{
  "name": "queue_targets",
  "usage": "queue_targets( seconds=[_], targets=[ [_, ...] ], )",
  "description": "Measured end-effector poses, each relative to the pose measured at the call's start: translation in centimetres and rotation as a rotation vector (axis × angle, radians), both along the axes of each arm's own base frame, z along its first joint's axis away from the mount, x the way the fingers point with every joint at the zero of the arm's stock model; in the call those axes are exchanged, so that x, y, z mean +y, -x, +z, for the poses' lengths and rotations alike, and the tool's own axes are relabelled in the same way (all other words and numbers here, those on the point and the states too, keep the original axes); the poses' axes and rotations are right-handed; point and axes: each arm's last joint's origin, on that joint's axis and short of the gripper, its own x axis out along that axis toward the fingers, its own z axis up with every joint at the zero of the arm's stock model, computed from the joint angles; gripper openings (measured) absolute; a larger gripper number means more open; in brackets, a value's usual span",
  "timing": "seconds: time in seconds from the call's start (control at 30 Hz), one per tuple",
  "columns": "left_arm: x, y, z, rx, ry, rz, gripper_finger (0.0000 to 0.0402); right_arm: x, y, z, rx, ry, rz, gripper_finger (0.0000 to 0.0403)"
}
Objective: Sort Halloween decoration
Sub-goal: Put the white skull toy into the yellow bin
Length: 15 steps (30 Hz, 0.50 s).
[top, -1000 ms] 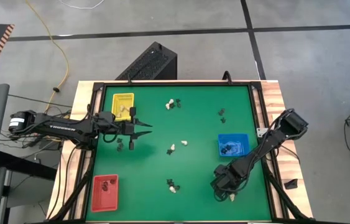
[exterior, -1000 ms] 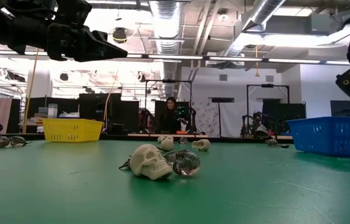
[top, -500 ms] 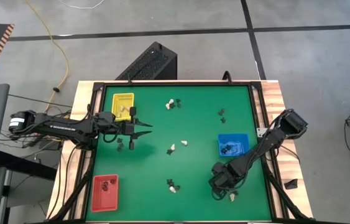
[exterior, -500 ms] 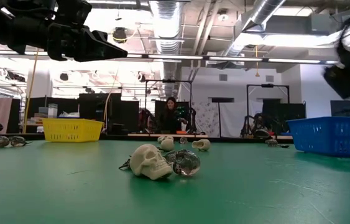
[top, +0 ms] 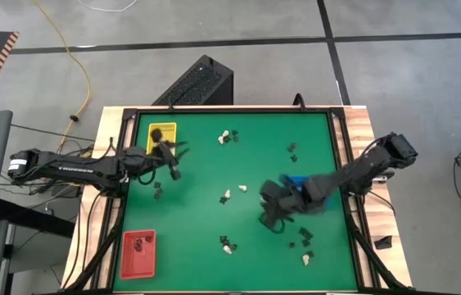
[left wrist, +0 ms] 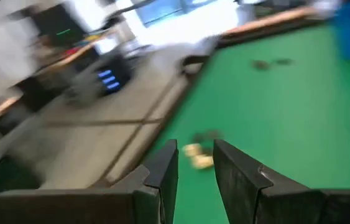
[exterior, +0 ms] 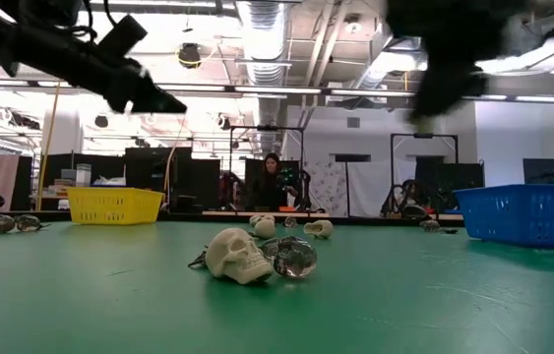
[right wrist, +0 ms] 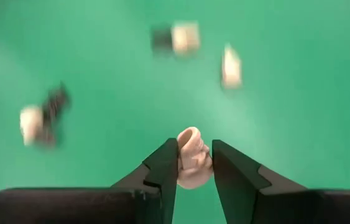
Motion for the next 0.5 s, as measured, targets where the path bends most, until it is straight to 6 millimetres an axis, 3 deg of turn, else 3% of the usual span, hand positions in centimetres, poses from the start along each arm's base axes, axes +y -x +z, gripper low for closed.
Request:
queue_targets(
  seconds=[0.27, 0.5],
  targets=[
    [0.2, 3.3, 1.9, -0.190, 0.095, 0.227, 0.0092, -8.0, -9.2, -1.4, -0.398, 0.277, 0.210, 0.0127],
    [0.1, 4.4, 1.9, -0.202, 0.122, 0.231, 0.0092, -15.9, -15.5, -5.4, -0.815, 0.344, 0.261, 0.0127]
  ],
)
